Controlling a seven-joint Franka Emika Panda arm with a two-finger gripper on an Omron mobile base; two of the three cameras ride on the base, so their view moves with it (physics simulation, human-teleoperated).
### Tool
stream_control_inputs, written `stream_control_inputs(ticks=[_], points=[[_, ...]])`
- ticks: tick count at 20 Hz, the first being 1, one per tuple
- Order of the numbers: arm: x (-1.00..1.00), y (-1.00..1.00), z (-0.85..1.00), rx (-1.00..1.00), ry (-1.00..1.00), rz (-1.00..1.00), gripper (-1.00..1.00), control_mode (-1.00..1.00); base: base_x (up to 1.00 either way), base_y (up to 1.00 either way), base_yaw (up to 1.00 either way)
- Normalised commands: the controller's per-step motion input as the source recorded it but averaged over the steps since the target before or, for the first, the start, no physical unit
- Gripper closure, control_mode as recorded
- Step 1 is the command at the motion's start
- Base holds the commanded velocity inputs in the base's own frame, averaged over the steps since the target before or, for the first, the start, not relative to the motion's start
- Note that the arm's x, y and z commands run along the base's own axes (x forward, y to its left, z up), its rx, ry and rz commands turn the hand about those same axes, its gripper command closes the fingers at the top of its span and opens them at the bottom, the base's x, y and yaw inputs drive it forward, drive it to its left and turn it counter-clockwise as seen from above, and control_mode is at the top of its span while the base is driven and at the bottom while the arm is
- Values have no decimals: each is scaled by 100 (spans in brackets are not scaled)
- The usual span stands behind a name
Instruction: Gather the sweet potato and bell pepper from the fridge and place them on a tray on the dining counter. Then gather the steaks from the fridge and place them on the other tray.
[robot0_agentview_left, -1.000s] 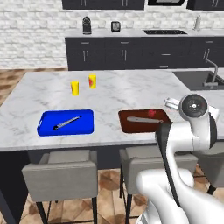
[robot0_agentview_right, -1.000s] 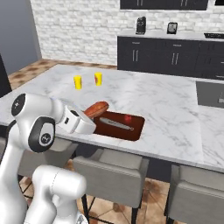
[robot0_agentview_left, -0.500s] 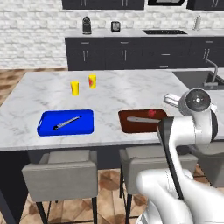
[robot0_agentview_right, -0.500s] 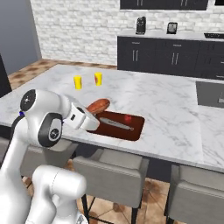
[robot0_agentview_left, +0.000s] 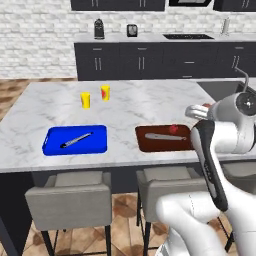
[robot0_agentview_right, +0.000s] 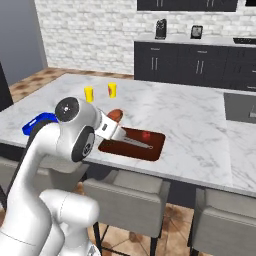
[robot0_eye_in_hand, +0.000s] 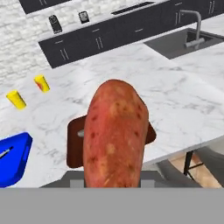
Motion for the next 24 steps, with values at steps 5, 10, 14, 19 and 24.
stream_control_inputs(ticks=[5, 10, 14, 19, 24], points=[[34, 0, -27, 1, 9, 30, 100, -100, 0, 0, 0], [58, 27, -49, 0, 17, 25, 100, -100, 0, 0, 0], [79, 15, -43, 0, 19, 21, 100, -100, 0, 0, 0], [84, -8, -37, 0, 13, 13, 100, -100, 0, 0, 0], [54, -36, -37, 3, 4, 11, 100, -100, 0, 0, 0]])
